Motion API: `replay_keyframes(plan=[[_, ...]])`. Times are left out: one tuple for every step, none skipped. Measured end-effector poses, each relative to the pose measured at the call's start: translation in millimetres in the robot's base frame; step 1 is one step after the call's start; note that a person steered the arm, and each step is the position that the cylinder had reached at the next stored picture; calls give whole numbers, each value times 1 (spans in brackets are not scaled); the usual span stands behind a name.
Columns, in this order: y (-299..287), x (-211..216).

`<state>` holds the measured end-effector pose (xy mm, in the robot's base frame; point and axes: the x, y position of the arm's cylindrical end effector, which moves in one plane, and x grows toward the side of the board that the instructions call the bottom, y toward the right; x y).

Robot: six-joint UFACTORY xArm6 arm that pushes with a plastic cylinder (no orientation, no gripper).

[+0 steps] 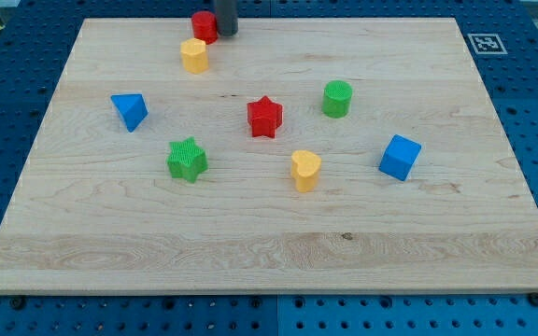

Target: Slide the red circle right and left

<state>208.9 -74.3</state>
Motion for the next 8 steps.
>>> replay_keyframes(plan=[[0,-5],[0,-5],[0,1],[0,13],[0,13],[-1,13],[-18,13],[-35,13]])
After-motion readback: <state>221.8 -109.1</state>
